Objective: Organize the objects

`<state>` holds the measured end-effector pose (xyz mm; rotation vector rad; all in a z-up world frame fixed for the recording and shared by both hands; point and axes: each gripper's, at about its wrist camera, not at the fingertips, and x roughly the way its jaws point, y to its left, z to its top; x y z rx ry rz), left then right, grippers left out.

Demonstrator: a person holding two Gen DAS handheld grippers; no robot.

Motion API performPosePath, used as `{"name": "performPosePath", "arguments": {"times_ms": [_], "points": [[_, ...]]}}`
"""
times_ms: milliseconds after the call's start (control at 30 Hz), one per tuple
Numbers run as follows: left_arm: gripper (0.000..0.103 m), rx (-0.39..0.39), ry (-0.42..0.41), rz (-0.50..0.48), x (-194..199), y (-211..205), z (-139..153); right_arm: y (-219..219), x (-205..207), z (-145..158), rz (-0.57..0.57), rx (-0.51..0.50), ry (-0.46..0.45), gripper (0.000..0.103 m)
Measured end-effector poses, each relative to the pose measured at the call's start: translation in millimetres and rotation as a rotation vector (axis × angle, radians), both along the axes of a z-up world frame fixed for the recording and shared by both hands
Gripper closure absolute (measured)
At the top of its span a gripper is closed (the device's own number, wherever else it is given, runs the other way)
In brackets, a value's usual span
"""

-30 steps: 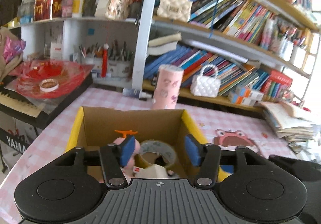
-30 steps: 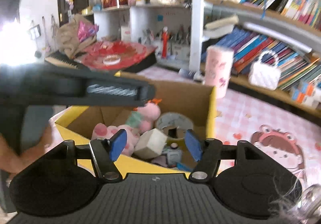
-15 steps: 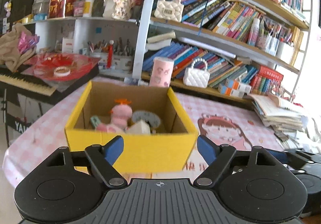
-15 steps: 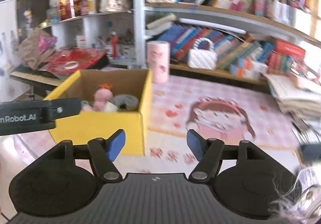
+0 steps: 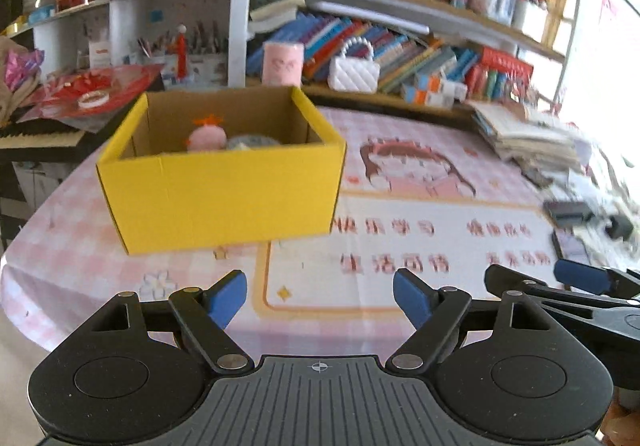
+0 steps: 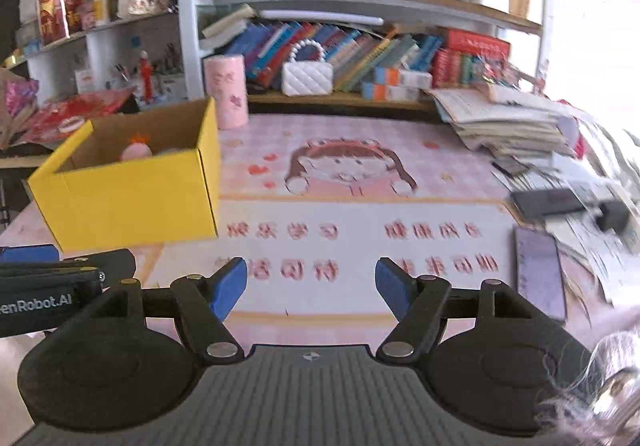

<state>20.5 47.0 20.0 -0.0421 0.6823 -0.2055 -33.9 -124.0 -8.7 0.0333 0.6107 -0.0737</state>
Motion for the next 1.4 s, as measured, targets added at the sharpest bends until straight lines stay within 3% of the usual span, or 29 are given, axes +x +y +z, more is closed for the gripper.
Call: {"name": "performPosePath", "arguments": {"times_ms": [400,733,1400], "points": [[0.020,0.132,0.055,-0.025,-13.8,-11.0,-11.5,-0.8,-27.6,-12.2,-0.099,0.018,0.064,0.026],[0.016,0.164,0.081,-0.023,-16.2,-8.9,-16.6,6.3,-27.2,-18.8,-0.137,0.002,0.097,0.013],[0.013,0.164,0.089,0.040,-14.8,-1.5,-14.1,14.4,-23.5,-20.7,-0.122,-0.009,0.111,0.012]]}}
